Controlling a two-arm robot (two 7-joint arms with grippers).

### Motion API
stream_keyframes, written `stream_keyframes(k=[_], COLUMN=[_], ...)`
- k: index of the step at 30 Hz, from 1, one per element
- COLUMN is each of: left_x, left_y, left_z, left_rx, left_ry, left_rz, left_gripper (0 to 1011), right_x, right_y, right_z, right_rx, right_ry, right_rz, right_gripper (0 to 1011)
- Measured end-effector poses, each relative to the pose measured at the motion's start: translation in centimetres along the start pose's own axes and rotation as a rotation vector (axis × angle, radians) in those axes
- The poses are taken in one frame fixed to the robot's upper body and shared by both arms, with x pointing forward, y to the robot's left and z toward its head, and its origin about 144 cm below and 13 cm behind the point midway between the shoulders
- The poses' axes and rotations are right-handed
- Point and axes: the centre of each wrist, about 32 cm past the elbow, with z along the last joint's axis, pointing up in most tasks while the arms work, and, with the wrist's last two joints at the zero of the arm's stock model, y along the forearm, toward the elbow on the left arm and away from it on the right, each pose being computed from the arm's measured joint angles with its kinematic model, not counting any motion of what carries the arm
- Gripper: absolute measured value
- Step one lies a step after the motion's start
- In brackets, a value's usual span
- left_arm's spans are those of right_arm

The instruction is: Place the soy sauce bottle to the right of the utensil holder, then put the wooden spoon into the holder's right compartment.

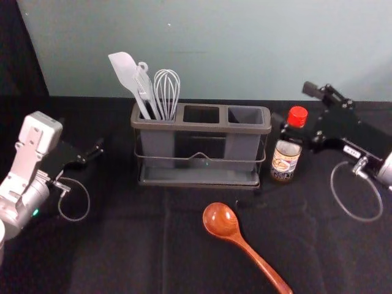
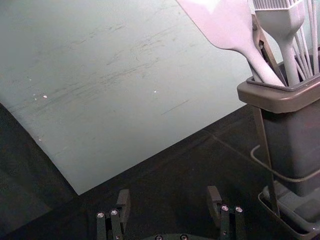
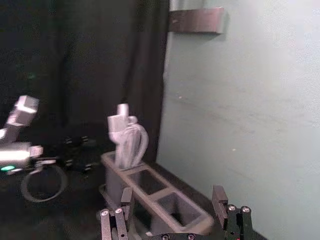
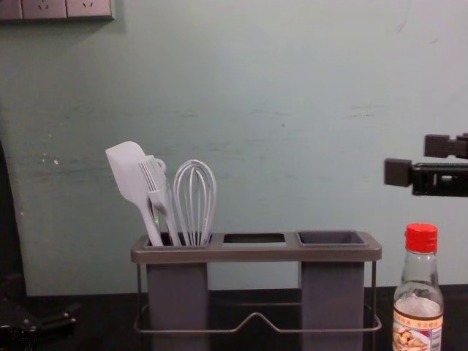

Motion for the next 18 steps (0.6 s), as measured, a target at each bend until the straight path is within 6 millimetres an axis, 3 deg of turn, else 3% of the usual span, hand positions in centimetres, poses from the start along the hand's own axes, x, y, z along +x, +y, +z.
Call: stream_keyframes(k=[10, 18], left_x=[0.0, 0.0], left_y=[0.0, 0.0], left_z=[0.0, 0.0], left_rx=[0.000, 0.000], left_ry=[0.000, 0.000], left_rz=[0.000, 0.000], left_gripper=[1005, 1005], right_x=[-3.6, -5.6], right_y=[1.0, 3.9], right_z=[2.5, 3.6], right_rx=[-0.186, -0.461], right_ry=[0.039, 0.090], right_rz=[0.125, 0.188], right_gripper=[1003, 1003])
